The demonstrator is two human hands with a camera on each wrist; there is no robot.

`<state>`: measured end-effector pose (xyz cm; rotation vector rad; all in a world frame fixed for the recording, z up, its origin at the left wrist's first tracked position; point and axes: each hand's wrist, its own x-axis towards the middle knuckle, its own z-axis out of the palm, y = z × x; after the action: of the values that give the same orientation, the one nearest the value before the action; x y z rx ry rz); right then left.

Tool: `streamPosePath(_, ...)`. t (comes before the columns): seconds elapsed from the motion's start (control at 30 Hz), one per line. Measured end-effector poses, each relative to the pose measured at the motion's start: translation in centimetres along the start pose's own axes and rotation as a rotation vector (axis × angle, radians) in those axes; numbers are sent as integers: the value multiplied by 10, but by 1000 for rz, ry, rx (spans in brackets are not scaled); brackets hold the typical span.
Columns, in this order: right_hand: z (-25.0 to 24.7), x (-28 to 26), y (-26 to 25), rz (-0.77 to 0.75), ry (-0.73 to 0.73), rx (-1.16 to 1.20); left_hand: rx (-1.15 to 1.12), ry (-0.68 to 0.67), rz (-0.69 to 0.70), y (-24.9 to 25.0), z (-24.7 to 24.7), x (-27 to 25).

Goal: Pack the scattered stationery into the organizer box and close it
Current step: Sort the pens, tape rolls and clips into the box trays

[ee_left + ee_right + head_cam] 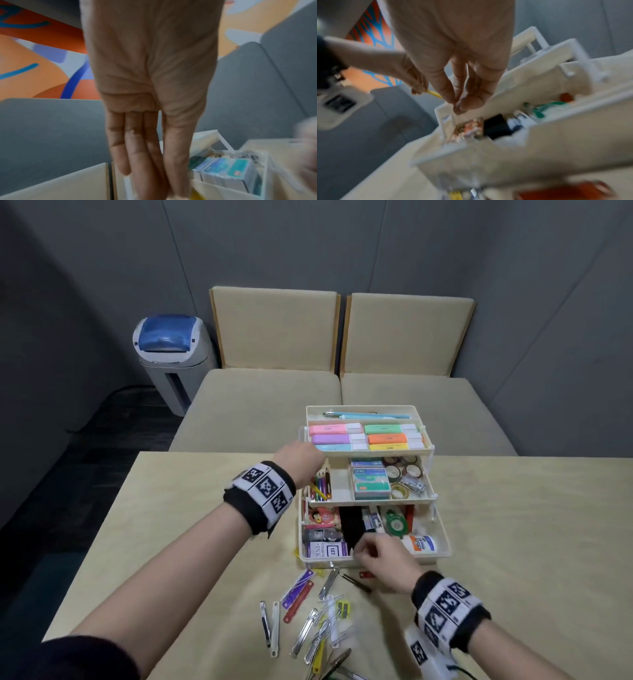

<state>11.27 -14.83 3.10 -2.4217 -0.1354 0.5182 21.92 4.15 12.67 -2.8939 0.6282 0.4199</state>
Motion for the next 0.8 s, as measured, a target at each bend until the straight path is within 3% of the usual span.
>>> streamPosePath(0.2, 36, -33, 17, -89, -16, -344, 159, -85, 64, 5, 4, 18)
streamPosePath(0.37, 60, -26, 22, -17, -167, -722, 169, -98, 59, 0, 9, 25)
streamPosePath(0.5, 69, -16, 34, 12, -166, -724, 158, -113, 68, -1, 16, 28)
streamPosePath(0.63, 67, -15, 38, 3, -156, -713, 117, -46, 62, 0, 22, 28)
streamPosePath(0.8, 44, -29, 29, -33, -176, -475, -38, 74, -18, -1, 37, 28)
